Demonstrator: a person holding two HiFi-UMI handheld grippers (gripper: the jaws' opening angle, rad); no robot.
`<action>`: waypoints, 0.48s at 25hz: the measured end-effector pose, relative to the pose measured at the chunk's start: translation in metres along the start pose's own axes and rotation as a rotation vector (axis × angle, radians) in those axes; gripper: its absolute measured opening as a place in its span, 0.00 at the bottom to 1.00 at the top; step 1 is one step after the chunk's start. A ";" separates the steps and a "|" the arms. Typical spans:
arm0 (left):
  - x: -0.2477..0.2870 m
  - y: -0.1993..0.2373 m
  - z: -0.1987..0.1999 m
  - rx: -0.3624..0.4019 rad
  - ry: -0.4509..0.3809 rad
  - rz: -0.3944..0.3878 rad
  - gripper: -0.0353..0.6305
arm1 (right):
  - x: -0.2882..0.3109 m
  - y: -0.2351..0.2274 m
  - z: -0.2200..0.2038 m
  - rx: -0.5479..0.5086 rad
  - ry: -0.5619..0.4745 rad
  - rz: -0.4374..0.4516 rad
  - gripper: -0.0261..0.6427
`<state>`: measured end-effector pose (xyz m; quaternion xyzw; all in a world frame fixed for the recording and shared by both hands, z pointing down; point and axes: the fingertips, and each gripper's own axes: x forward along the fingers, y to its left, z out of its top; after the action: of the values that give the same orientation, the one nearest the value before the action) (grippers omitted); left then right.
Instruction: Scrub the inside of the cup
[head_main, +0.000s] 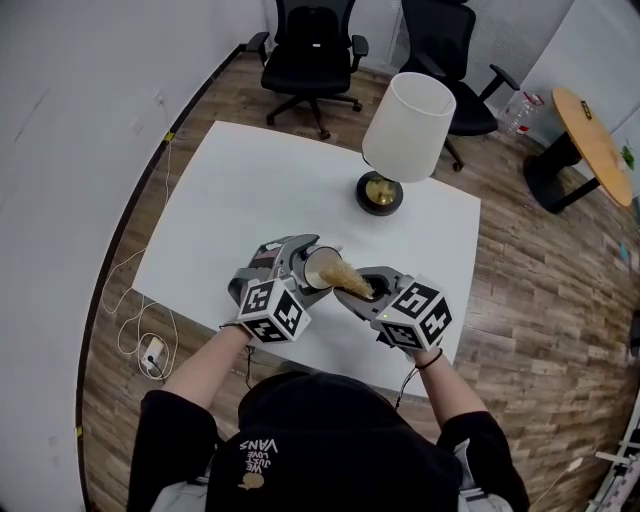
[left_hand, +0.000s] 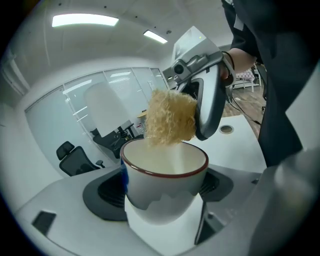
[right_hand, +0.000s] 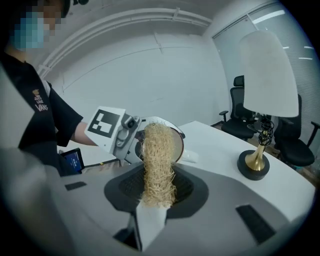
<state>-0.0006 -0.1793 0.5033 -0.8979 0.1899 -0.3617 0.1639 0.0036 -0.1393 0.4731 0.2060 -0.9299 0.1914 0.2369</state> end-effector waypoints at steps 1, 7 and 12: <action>-0.001 0.000 0.000 0.018 0.009 0.009 0.65 | 0.002 -0.001 -0.002 -0.007 0.029 -0.005 0.18; -0.005 0.002 -0.006 0.074 0.063 0.047 0.65 | 0.009 0.011 -0.022 0.020 0.162 0.044 0.18; -0.006 -0.006 -0.009 0.143 0.096 0.051 0.65 | 0.019 0.042 -0.020 -0.004 0.214 0.146 0.18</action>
<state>-0.0098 -0.1730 0.5081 -0.8605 0.1939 -0.4126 0.2272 -0.0238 -0.1008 0.4882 0.1159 -0.9123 0.2270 0.3207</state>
